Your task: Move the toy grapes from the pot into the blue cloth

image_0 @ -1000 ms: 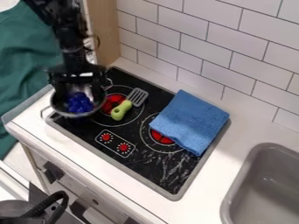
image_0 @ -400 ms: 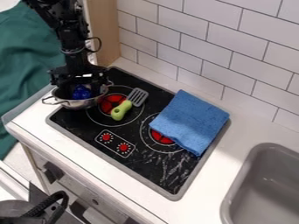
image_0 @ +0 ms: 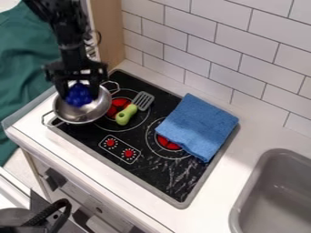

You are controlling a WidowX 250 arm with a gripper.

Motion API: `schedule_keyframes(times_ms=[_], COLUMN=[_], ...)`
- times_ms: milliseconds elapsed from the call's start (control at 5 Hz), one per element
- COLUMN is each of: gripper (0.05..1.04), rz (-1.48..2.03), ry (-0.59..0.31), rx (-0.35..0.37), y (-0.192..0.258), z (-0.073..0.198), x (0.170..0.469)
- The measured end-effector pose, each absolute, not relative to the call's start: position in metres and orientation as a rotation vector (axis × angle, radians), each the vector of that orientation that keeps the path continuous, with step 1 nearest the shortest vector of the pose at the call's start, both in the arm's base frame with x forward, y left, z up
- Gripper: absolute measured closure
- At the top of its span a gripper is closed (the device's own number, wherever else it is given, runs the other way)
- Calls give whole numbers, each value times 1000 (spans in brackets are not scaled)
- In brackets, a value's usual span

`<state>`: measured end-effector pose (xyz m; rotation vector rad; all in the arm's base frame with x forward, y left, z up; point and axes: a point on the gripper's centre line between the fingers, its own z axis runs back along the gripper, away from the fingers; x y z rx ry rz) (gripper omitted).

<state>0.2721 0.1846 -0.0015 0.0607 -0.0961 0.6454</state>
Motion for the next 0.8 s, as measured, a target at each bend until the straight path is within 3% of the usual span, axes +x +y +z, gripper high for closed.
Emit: schedule_keyframes(times_ms=[400, 600, 800], gripper=[329, 329, 329], rz=[469, 364, 287], ry=[-192, -210, -177], rx=[90, 68, 47], y=[137, 96, 56], z=[35, 38, 23], x=[317, 341, 347])
